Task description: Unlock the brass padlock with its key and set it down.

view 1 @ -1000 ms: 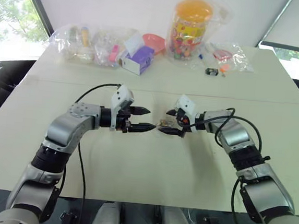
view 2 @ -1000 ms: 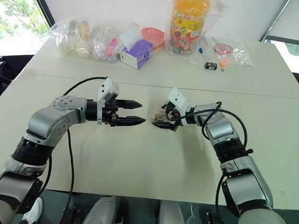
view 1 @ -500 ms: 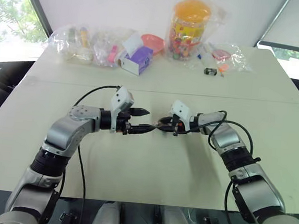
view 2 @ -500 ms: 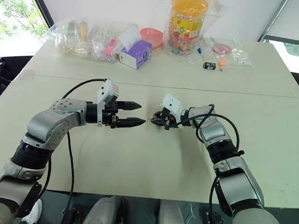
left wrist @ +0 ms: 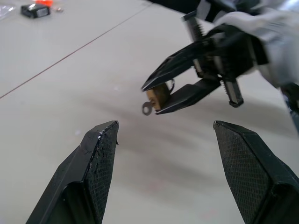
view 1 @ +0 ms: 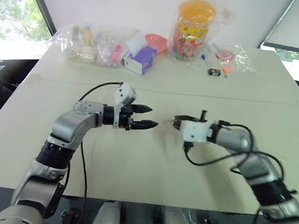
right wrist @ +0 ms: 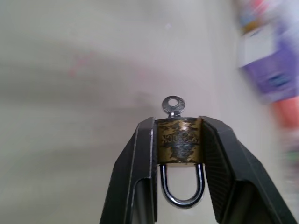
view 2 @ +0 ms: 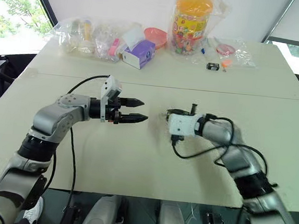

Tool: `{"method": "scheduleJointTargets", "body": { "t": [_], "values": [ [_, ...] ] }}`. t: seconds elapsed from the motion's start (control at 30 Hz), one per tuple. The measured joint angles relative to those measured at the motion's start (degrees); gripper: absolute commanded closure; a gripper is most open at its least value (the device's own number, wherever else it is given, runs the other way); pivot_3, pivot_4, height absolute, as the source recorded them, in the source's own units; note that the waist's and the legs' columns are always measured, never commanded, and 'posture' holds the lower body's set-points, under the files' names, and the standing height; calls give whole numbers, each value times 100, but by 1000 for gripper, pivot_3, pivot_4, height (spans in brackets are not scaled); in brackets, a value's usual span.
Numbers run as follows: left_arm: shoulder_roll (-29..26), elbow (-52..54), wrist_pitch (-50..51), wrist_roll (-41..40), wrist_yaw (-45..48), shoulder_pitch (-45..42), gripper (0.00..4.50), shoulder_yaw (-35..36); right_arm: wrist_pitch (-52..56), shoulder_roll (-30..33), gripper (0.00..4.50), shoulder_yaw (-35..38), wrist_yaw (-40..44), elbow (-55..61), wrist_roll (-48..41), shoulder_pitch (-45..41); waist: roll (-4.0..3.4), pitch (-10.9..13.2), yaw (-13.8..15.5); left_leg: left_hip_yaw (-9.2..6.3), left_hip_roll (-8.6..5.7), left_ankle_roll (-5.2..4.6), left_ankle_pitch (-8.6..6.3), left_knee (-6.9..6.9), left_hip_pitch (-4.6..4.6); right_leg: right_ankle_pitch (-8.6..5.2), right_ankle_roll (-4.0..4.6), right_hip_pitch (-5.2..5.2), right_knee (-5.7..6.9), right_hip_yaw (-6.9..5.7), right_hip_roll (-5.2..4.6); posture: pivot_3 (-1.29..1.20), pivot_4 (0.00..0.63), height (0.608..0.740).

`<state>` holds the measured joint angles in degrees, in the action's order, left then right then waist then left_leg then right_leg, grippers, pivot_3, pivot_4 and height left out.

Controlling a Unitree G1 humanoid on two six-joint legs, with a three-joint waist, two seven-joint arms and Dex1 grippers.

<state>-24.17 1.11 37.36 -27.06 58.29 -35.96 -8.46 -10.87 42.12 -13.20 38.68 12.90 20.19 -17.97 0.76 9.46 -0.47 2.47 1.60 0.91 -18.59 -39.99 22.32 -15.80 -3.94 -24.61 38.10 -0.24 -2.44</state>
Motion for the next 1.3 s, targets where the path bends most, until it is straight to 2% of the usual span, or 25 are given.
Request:
{"method": "scheduleJointTargets", "body": {
  "t": [0.1, 0.23, 0.73, 0.83, 0.93, 1.3],
  "values": [
    [70, -28, 1, -90, 208, -58, 1107, -87, -55, -1, 3765, 16, -46, 617, 153, 335, -1, 0, -47, 2, 6, 1, 1, 0, -6, 0, 0, 0, 4, 3, 9, 0, 150, 740],
    [121, -186, 13, -108, 394, -142, 1107, -171, 234, -38, 3765, 77, 53, 1147, 150, 316, -1, 0, -17, -2, 6, -1, 0, -3, -8, 0, 0, 4, 7, 2, 13, 0, 150, 740],
    [134, -225, 17, -97, 474, -254, 1107, -194, 425, -47, 3765, 184, 324, 1222, -25, 70, 0, 0, -10, -2, 1, -1, -1, -4, -7, 0, 0, 7, 2, 2, 9, 0, 150, 740],
    [134, -282, -70, -81, 475, -254, 1967, -194, 426, -41, 3765, 221, 359, 1222, -34, 75, 0, 0, -10, -2, 1, -1, 0, -4, -7, 0, 0, 7, 3, 2, 9, 0, 150, 740],
    [137, -367, -85, -65, 474, -255, 3343, -192, 434, -26, 3765, 271, 405, 1223, -67, 94, 0, 0, -9, -2, 1, -1, -1, -4, -7, 0, 0, 7, 3, 2, 9, 0, 150, 740],
    [201, -422, 187, -388, 472, -292, 3343, 18, 983, -46, 3765, 431, 787, 1596, -639, -73, 0, 0, -11, -5, 2, -2, -1, -4, -7, 0, 0, 7, 3, 2, 10, 0, 150, 740]
  ]
}}
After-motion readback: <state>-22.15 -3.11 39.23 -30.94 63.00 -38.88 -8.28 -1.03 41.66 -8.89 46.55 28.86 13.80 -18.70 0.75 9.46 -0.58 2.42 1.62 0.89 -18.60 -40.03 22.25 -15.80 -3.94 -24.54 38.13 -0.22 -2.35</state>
